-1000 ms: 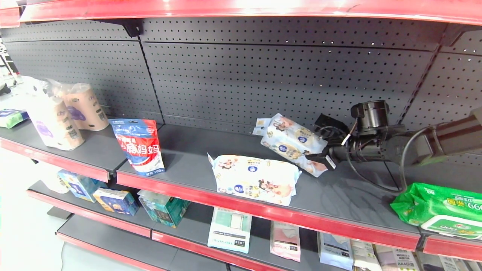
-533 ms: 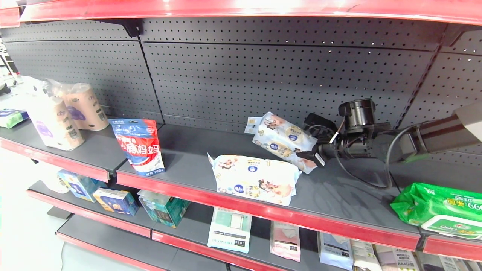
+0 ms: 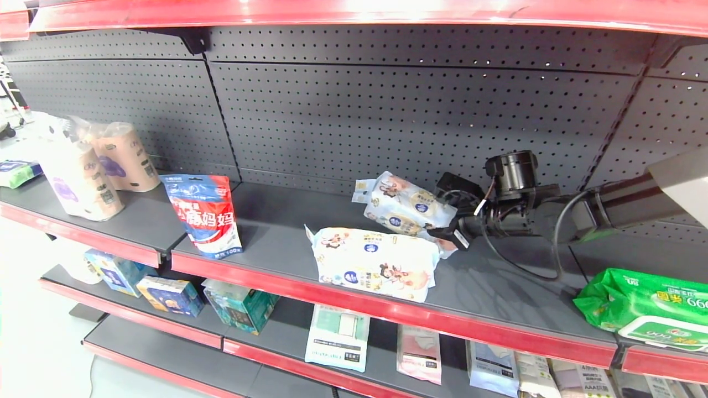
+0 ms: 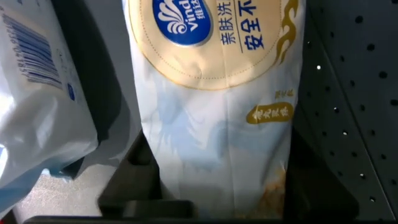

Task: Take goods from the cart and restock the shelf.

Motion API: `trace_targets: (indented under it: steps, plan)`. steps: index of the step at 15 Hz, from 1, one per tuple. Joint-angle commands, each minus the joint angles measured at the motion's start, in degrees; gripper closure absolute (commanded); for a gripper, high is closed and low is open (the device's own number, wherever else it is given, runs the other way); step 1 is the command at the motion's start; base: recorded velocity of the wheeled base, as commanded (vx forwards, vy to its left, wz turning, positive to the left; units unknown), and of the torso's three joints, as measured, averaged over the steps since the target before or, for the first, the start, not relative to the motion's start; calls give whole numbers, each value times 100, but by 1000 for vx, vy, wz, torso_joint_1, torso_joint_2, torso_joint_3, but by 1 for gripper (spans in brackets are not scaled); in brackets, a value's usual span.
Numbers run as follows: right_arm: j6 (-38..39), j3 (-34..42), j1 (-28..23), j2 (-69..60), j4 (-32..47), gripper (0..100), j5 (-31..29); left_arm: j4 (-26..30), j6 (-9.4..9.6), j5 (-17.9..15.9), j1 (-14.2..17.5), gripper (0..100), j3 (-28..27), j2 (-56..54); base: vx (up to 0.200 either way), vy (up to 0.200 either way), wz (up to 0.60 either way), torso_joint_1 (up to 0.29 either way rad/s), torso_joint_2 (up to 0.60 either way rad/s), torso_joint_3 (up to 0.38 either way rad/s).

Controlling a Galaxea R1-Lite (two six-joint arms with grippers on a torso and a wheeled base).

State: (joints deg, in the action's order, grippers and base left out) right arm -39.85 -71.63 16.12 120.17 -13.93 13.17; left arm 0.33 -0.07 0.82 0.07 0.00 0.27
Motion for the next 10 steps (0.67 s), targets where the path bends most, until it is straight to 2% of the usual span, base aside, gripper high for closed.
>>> trace_targets:
  steps: [1,7,10]
  plan:
    - [-5,-9,-3,24,-4,0,2,2,-1,-3,1,0,0,-9,0,0,0,0,0,0]
    - [65,-88,-91,6,-13,0,-7,2,-1,-3,-7,0,0,-9,0,0,0,0,0,0]
    - [496,-35,-364,-91,-4,0,98,2,-1,-3,1,0,0,-9,0,0,0,0,0,0]
